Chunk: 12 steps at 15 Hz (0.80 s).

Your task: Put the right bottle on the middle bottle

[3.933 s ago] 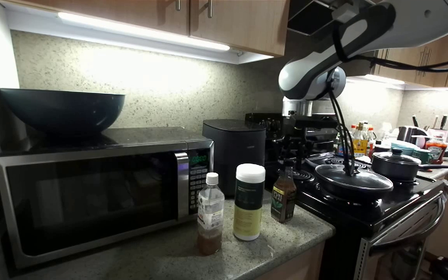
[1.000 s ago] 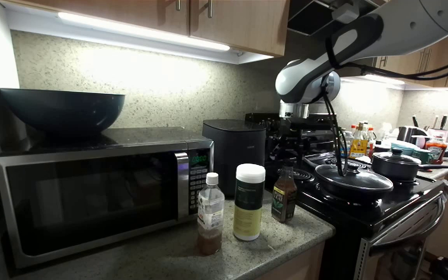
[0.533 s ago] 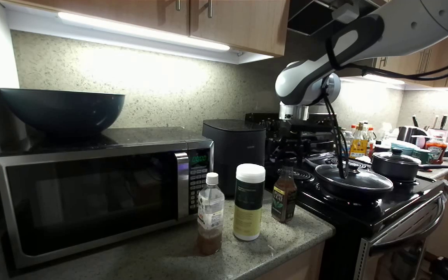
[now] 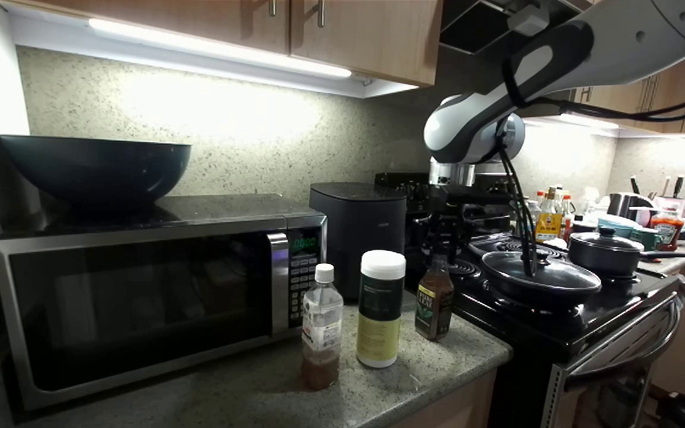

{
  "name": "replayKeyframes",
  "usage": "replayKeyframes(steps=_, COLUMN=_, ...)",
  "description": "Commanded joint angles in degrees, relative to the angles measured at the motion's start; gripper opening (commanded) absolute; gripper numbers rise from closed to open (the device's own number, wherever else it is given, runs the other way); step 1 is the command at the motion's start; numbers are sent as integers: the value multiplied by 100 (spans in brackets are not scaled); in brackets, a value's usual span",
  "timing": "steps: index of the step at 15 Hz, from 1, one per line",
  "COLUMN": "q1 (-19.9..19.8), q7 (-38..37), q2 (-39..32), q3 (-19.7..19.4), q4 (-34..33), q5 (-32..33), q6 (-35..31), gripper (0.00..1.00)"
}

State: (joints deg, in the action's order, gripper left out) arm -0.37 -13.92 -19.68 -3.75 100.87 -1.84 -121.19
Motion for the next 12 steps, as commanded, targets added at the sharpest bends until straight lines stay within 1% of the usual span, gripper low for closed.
replayKeyframes(steps=1, q1=6, q7=-46, q2=269, q3=15, q4=327, q5=0, q6=-187, gripper=27)
replayKeyframes(steps=2, q1=2, q7=-36, q2=273, q3=20, q4=334, q5=-9, q6=-186, gripper=20)
replayKeyframes(steps=3, q1=-5, q7=-28, q2=275, q3=22, q4=329, q5=-26, q6=-179, gripper=18)
replayKeyframes(steps=8, q1=35, q7=-76, q2=506, q3=27, q4=398, q5=10, q6=-216, gripper=18)
replayKeyframes(steps=12, q1=135, q7=-119, q2=994, q3=101, q4=509, q5=-16, q6=-131, gripper=18)
